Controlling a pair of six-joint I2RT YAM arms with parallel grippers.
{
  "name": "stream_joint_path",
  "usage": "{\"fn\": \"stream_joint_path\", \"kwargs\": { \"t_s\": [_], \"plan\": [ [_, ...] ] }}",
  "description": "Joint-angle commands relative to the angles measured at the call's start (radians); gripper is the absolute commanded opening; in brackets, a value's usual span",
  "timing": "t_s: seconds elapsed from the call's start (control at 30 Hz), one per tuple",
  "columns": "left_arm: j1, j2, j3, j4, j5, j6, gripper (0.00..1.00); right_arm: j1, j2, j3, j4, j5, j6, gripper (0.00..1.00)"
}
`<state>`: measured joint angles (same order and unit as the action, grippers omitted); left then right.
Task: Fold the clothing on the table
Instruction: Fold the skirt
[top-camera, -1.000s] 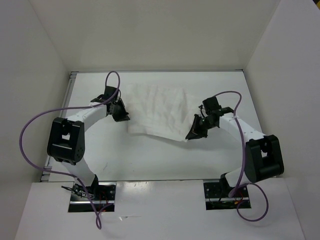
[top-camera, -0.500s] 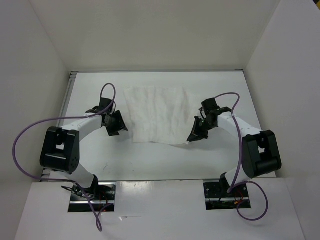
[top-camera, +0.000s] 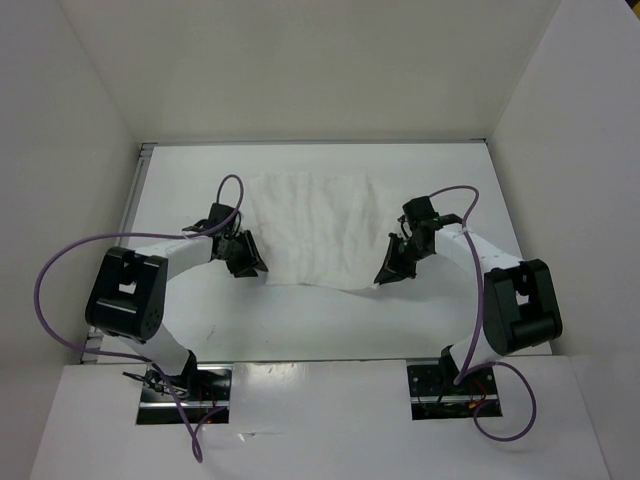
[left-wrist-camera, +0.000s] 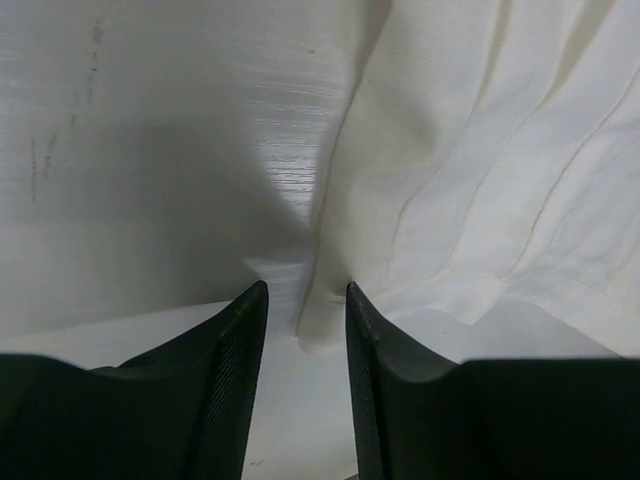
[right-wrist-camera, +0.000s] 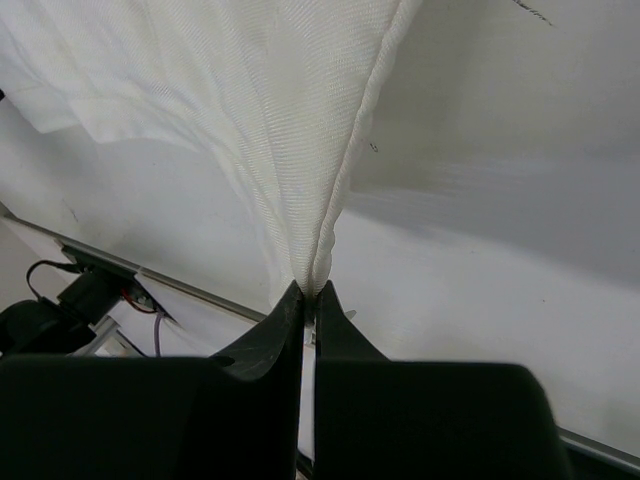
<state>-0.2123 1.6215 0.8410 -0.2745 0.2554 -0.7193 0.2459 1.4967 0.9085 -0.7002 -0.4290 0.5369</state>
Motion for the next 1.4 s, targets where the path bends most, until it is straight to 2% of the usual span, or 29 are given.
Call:
{"fn": "stream_joint_path", "kwargs": {
  "t_s": [0.0, 0.23, 0.4, 0.43, 0.47, 0.5, 0.53, 0.57, 0.67, 0.73, 0.9, 1.03, 1.17, 1.3, 1.37],
  "plan": [
    [-0.016, 0.012, -0.008, 0.046, 0.035, -0.020, 0.45, -0.007, 0.013, -0.002, -0.010, 0.006, -0.009, 0.00],
    [-0.096, 0.129, 0.012, 0.069, 0.025, -0.042, 0.45, -0.007, 0.013, -0.002, -0.010, 0.006, -0.009, 0.00],
    [-0.167, 0.207, 0.044, 0.069, -0.039, -0.052, 0.45, -0.007, 0.013, -0.002, -0.010, 0.006, -0.009, 0.00],
    [-0.179, 0.207, 0.044, 0.069, -0.039, -0.052, 0.42, -0.007, 0.013, -0.002, -0.010, 0.006, -0.009, 0.00],
    [-0.179, 0.221, 0.044, 0.069, -0.050, -0.052, 0.37, -0.007, 0.013, -0.002, -0.010, 0.006, -0.009, 0.00],
    [-0.190, 0.231, 0.044, 0.080, -0.050, -0.052, 0.14, -0.007, 0.013, -0.002, -0.010, 0.006, -0.009, 0.00],
    [-0.190, 0.232, 0.044, 0.080, -0.050, -0.061, 0.02, -0.007, 0.013, -0.002, -0.010, 0.006, -0.009, 0.00],
    [-0.190, 0.232, 0.044, 0.089, -0.050, -0.062, 0.00, -0.007, 0.013, -0.002, -0.010, 0.006, -0.009, 0.00],
    [-0.190, 0.158, 0.084, 0.031, -0.083, -0.046, 0.00, -0.007, 0.004, -0.002, -0.010, 0.006, -0.009, 0.00],
    [-0.190, 0.074, 0.153, -0.023, -0.162, -0.017, 0.00, -0.007, 0.004, -0.002, -0.010, 0.006, -0.009, 0.00],
    [-0.089, -0.107, 0.288, -0.153, -0.200, 0.043, 0.00, -0.016, -0.006, 0.073, -0.019, -0.016, -0.018, 0.00],
    [-0.012, -0.259, 0.357, -0.193, -0.191, 0.093, 0.00, -0.027, -0.044, 0.222, -0.061, 0.074, -0.038, 0.00],
    [0.076, -0.256, 0.409, -0.213, -0.141, 0.141, 0.00, -0.046, -0.011, 0.393, -0.085, 0.127, -0.058, 0.00],
    [0.090, -0.204, 0.434, -0.172, -0.062, 0.150, 0.00, -0.046, 0.049, 0.515, -0.070, 0.127, -0.068, 0.00],
    [0.099, -0.169, 0.493, -0.152, -0.039, 0.150, 0.00, -0.046, 0.101, 0.603, -0.045, 0.118, -0.077, 0.00]
  ]
}}
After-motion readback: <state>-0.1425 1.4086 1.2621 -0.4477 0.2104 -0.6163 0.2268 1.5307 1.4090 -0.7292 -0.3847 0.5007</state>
